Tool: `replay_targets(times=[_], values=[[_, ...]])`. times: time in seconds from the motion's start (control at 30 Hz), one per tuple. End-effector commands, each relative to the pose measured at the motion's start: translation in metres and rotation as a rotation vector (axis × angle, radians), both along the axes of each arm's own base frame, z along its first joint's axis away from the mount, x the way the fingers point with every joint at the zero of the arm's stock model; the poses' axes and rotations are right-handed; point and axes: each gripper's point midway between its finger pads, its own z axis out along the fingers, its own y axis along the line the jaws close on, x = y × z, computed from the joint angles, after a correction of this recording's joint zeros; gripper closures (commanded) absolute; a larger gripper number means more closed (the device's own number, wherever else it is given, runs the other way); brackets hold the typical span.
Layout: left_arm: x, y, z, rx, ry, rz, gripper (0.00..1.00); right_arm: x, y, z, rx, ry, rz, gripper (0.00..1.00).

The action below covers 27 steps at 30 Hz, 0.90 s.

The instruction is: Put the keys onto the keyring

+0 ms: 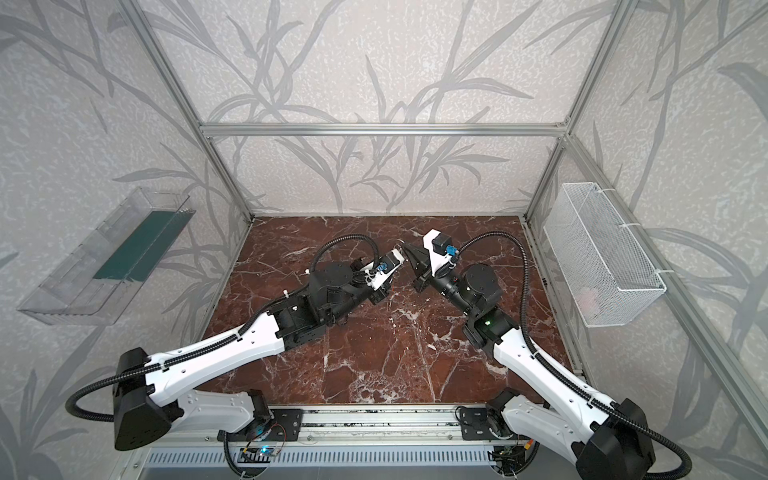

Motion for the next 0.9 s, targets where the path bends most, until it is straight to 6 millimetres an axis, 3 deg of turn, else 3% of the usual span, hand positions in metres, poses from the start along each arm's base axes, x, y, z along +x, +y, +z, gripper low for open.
replay_targets(times=[0.0,0.6,0.73,0.87], values=[[0.000,0.006,0.017,-0.109,-0.002,0.008,0.74,-0.006,0.000,0.015,0.051,-0.047,0.030,1.00],[0.017,0.019,0.017,-0.195,0.058,0.042,0.68,-0.012,0.004,0.022,0.074,-0.060,0.082,1.00],[0.011,0.017,0.011,-0.183,0.070,0.010,0.67,-0.012,0.001,0.025,0.103,-0.066,0.092,1.00],[0.001,0.035,0.001,-0.160,0.071,0.006,0.60,-0.011,-0.004,0.022,0.107,-0.057,0.104,1.00]])
